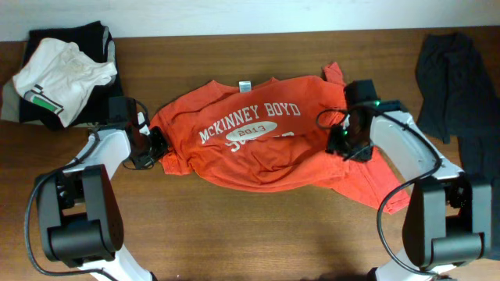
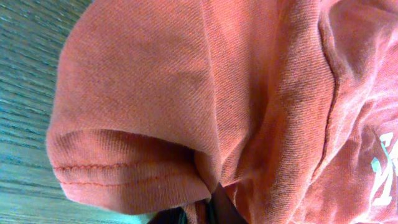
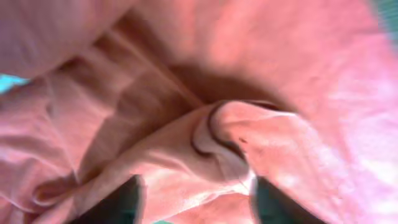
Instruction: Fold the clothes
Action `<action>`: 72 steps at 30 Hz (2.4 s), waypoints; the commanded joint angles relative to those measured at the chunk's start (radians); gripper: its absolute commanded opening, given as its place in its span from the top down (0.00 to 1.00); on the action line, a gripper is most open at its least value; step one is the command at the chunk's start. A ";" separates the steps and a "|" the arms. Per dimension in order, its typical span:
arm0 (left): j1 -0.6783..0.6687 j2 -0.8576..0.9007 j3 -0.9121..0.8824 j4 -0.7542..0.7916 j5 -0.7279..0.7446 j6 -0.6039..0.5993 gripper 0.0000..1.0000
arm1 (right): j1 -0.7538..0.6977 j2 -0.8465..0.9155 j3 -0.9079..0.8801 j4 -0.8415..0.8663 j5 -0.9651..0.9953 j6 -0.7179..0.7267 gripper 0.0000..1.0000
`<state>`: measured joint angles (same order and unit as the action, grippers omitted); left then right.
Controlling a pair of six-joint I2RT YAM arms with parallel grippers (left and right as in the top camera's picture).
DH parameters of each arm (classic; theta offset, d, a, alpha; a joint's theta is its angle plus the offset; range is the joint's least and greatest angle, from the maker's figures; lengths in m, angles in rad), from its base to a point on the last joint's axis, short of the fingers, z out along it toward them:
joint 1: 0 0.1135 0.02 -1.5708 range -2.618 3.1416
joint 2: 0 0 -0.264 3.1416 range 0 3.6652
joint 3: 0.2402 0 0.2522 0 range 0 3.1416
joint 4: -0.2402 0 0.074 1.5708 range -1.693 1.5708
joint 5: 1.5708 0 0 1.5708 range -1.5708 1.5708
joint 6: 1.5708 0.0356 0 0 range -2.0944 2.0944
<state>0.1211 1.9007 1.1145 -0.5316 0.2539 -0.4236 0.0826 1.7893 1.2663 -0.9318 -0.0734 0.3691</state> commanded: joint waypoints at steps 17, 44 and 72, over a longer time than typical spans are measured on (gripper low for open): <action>0.006 0.018 -0.012 -0.004 -0.014 -0.002 0.91 | -0.011 0.085 -0.019 0.043 0.048 -0.019 0.96; 0.006 0.018 -0.012 -0.004 -0.014 -0.002 0.91 | -0.032 0.087 0.212 -0.085 0.002 0.077 0.17; 0.006 0.018 -0.012 -0.004 -0.014 -0.002 0.91 | -0.025 0.081 -0.124 0.079 -0.085 0.074 0.82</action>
<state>0.1211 1.9007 1.1145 -0.5339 0.2539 -0.4236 0.0578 1.8820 1.1477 -0.8581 -0.1635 0.4423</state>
